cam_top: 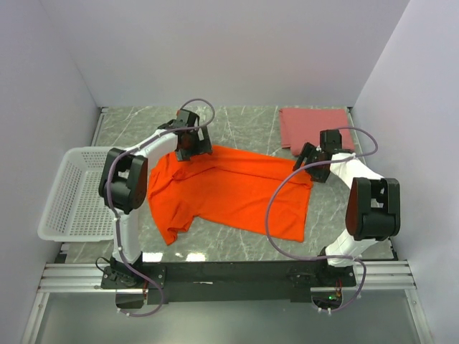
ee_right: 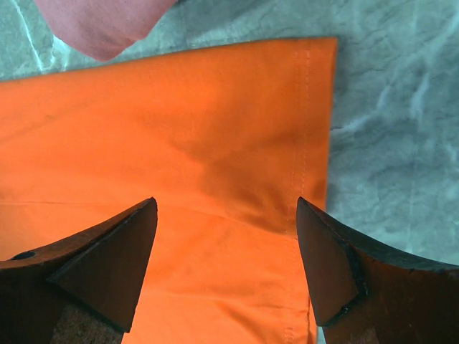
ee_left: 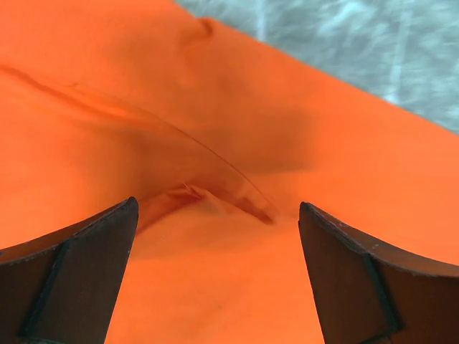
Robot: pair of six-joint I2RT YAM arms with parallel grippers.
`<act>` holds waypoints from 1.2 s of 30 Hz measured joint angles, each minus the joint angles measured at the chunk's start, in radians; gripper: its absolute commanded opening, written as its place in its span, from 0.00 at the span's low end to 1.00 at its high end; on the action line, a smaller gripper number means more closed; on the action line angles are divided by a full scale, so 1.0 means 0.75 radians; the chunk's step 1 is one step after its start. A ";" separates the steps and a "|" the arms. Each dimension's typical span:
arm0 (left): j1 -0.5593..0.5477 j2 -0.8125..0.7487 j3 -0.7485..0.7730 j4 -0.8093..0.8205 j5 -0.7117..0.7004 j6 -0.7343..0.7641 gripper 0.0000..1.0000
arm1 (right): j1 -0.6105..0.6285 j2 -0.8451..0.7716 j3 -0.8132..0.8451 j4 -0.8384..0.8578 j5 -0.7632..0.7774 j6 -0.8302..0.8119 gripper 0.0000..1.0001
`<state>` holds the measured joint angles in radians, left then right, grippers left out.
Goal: Fold and stack the t-shirts
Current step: Fold the tshirt
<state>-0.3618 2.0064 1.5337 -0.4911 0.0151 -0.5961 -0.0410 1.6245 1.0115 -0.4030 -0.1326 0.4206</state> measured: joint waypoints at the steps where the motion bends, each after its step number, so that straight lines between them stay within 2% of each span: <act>1: 0.003 0.016 -0.003 0.005 0.012 0.001 0.99 | 0.001 0.005 0.000 0.006 -0.008 -0.001 0.84; 9: -0.008 0.058 -0.063 0.041 0.092 0.006 1.00 | 0.003 0.095 0.006 0.013 -0.020 -0.004 0.84; 24: -0.152 -0.161 -0.358 0.097 0.155 0.010 0.99 | 0.005 0.117 0.024 0.008 -0.017 0.000 0.85; 32: -0.286 -0.353 -0.410 0.075 0.136 0.023 0.99 | 0.005 0.070 0.001 0.022 -0.036 0.000 0.85; 36: -0.309 -0.476 -0.410 0.076 0.081 0.023 0.99 | 0.005 -0.003 -0.021 0.032 -0.021 0.001 0.86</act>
<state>-0.5934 1.6497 1.2263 -0.4343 0.0757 -0.5785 -0.0372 1.6226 0.9958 -0.3790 -0.1486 0.4213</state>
